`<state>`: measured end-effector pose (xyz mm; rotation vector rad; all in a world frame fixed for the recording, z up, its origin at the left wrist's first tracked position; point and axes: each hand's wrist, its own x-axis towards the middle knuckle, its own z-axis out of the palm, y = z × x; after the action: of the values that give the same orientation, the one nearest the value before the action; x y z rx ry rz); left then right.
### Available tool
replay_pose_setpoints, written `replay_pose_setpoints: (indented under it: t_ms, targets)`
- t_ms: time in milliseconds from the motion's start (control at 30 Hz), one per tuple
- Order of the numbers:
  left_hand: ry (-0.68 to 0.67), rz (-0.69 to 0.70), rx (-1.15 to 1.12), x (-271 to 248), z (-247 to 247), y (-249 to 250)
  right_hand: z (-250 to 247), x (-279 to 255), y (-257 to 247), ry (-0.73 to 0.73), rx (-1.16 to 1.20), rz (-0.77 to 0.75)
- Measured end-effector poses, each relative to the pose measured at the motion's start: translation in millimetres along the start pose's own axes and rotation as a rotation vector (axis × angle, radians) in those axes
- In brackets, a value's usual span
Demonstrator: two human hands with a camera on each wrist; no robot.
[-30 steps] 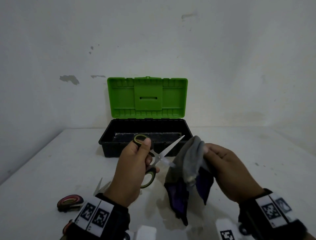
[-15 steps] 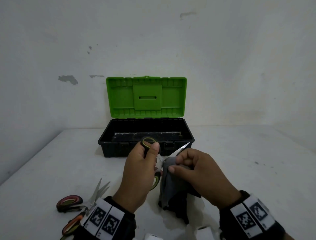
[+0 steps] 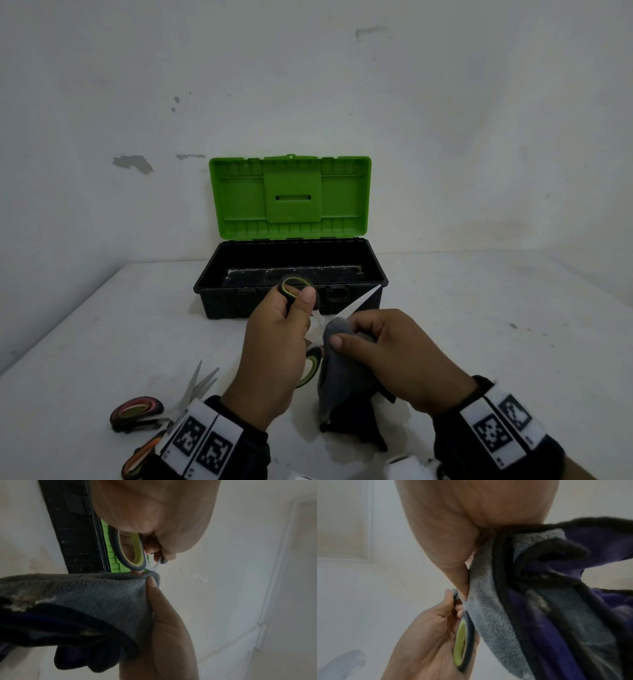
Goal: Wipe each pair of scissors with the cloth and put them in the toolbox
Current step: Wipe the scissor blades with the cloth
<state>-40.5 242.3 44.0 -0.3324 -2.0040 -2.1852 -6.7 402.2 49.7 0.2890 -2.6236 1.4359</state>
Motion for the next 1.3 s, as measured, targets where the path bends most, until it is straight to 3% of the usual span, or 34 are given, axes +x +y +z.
replay_pose_setpoints:
  t_ms: [733, 1033, 1133, 1200, 1300]
  targets:
    - [0.057, -0.085, -0.157, 2, -8, 11, -26, -11, 0, -0.026, -0.037, 0.018]
    - [0.284, -0.129, -0.256, 17, -36, 9, -54, -12, 13, -0.037, -0.110, 0.146]
    - [0.309, -0.183, -0.306, 22, -44, 6, -68, -3, 27, -0.048, -0.238, 0.175]
    - [0.325, -0.213, -0.347, 24, -43, 4, -74, 9, 39, -0.065, -0.443, 0.164]
    - [0.339, -0.262, -0.431, 28, -38, 2, -78, 27, 48, -0.256, -0.685, 0.183]
